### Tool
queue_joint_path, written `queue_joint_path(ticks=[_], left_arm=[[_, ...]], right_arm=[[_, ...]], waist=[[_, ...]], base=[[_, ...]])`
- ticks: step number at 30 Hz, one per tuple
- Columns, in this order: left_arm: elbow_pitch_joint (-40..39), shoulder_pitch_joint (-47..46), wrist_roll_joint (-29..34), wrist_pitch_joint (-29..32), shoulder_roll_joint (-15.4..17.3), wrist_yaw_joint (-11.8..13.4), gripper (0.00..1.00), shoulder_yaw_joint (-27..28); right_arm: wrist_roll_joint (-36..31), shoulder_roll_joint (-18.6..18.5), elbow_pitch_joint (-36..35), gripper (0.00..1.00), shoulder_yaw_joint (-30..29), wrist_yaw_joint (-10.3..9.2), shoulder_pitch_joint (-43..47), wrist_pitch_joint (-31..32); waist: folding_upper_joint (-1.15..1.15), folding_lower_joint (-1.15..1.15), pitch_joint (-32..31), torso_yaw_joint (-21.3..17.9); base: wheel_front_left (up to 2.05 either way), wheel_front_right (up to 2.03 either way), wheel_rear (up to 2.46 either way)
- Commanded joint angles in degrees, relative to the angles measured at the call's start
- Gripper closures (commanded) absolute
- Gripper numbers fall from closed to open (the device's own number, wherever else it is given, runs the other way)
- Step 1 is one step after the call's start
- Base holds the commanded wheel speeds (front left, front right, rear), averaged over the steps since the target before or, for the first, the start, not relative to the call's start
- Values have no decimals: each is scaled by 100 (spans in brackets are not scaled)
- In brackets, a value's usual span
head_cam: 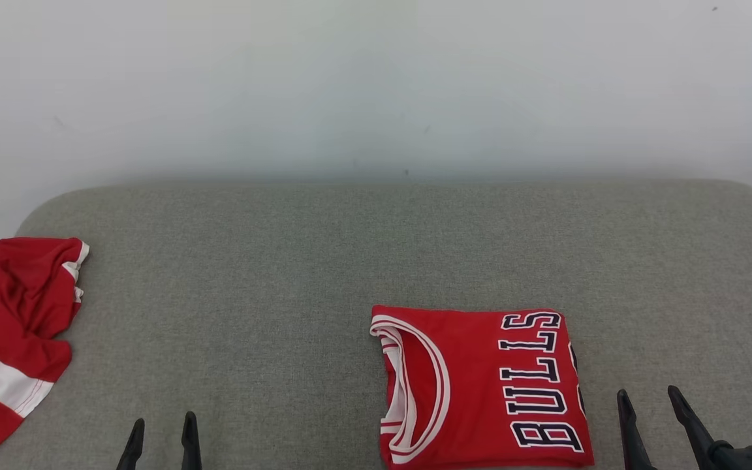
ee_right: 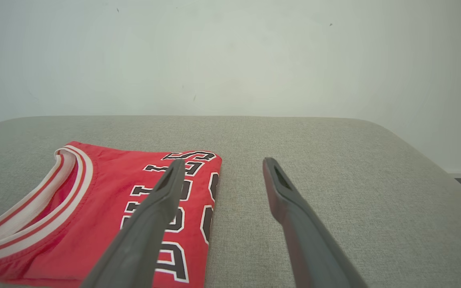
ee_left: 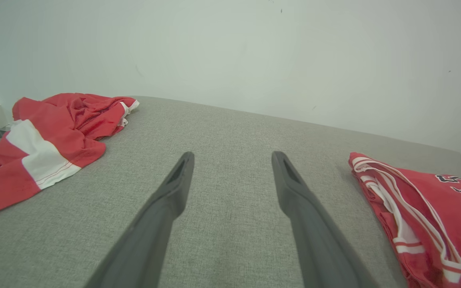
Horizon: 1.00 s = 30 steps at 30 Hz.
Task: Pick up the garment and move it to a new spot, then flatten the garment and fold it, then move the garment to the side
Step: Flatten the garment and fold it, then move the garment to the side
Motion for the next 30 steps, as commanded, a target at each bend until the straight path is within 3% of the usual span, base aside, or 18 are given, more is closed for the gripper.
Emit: queue_joint_path(ticks=[1,30], left_arm=[[21,-3,-19,-15,-6,-22,0,8],[21,59,-78,-15,-6,-32,0,-60]], right_arm=[[62,29,-8,0,4,-14,66,-4],[-126,138,-12,0,-49,-14,-6,100]], waist=[[0,0,-13,-24],[0,0,100,5]], base=[[0,0,0],[0,0,0]])
